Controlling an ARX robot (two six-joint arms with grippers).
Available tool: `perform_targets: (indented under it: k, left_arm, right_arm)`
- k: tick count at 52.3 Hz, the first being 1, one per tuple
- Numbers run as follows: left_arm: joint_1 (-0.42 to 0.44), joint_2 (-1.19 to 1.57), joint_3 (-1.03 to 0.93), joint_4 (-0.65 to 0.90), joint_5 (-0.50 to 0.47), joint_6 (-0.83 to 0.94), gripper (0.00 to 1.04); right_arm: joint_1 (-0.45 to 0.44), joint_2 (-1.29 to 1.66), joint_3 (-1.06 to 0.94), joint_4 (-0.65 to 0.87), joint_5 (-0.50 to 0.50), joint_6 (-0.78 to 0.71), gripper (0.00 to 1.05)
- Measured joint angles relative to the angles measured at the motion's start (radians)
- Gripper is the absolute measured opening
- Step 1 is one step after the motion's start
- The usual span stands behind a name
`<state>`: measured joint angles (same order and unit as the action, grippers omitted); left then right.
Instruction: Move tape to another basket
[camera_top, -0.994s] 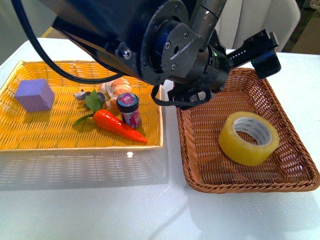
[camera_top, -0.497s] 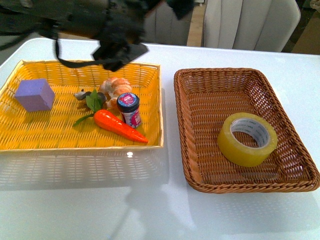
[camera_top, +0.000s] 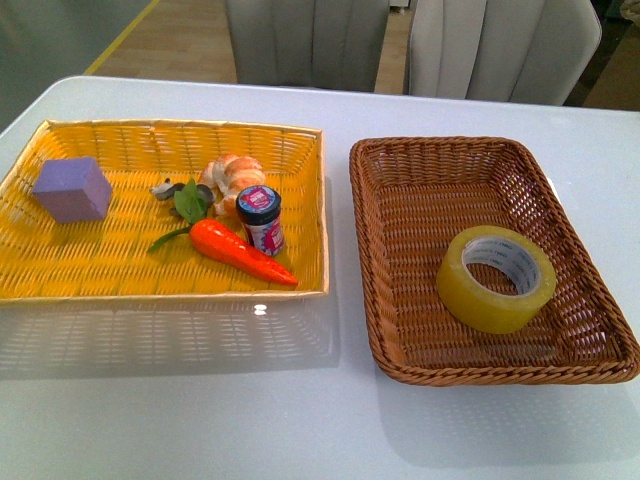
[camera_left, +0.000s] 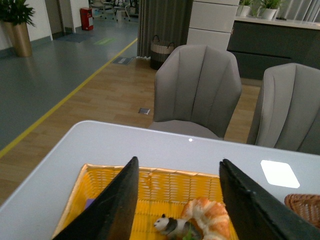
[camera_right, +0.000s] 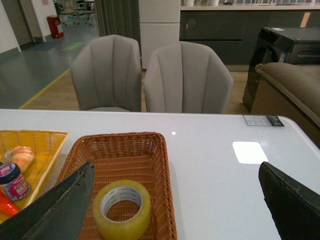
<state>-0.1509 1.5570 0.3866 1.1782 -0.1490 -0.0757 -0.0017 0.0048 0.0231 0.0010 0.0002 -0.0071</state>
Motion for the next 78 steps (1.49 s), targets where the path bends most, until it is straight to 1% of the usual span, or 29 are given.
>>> perform_targets:
  k: [8,12,20,24,29,37,59,78]
  left_arm:
    - [0.035,-0.119,-0.124,-0.018,0.032,0.050,0.13]
    - [0.044,-0.175,-0.159,-0.034,0.047,0.055,0.01]
    - [0.077,-0.348,-0.255,-0.116,0.075,0.061,0.02]
    - [0.121,-0.414,-0.280,-0.157,0.139,0.064,0.02]
    - [0.145,-0.488,-0.304,-0.205,0.143,0.064,0.02]
    - [0.146,-0.603,-0.335,-0.291,0.149,0.065,0.02]
    - [0.148,-0.971,-0.372,-0.606,0.149,0.065,0.02]
    - [0.148,-1.172,-0.372,-0.793,0.149,0.065,0.02]
  right_arm:
    - [0.000,0.000,0.000,0.000,0.000,0.000,0.96]
    - [0.000,0.000,0.000,0.000,0.000,0.000,0.96]
    - [0.000,0.000,0.000,0.000,0.000,0.000,0.96]
    - [0.000,0.000,0.000,0.000,0.000,0.000,0.96]
    - [0.000,0.000,0.000,0.000,0.000,0.000,0.96]
    - [0.000,0.000,0.000,0.000,0.000,0.000,0.96]
    - [0.000,0.000,0.000,0.000,0.000,0.000,0.96]
    - [0.000,0.000,0.000,0.000,0.000,0.000,0.96]
